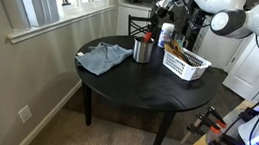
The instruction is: Remove the spatula from the cutlery holder and place it in the white basket
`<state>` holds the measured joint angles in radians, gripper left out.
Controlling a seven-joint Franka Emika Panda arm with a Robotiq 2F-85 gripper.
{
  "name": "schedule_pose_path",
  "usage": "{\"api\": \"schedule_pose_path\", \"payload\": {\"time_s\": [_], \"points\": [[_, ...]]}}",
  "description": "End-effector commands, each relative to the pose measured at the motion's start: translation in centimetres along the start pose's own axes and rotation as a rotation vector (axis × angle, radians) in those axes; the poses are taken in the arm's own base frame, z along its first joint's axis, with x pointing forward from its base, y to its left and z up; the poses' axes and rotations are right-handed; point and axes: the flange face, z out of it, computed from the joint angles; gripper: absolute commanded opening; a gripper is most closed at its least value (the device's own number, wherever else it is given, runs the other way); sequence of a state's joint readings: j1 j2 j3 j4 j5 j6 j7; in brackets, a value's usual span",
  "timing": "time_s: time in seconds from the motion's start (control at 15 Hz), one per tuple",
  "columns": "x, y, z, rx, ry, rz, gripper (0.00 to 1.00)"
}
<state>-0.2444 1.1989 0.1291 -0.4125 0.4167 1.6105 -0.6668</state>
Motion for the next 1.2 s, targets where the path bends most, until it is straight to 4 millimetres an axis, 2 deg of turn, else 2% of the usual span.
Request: {"api": "schedule_pose_path", "payload": {"time_s": [0.0, 0.07, 0.13, 0.8, 1.07, 1.13], "points": [[-0.27, -0.36, -0.52, -0.010, -0.044, 0.020, 1.00], [-0.34, -0.41, -0.45, -0.003, -0.049, 0.015, 0.75], [-0.41, -0.50, -0.34, 0.007, -0.055, 0.010, 0.74], [-0.88, -0.64, 0.10, 0.034, -0.088, 0.024, 0.07], [-0.91, -0.69, 0.07, 0.037, -0.090, 0.024, 0.02], [-0.89, -0.75, 0.02, 0.036, -0.092, 0.024, 0.04]]}}
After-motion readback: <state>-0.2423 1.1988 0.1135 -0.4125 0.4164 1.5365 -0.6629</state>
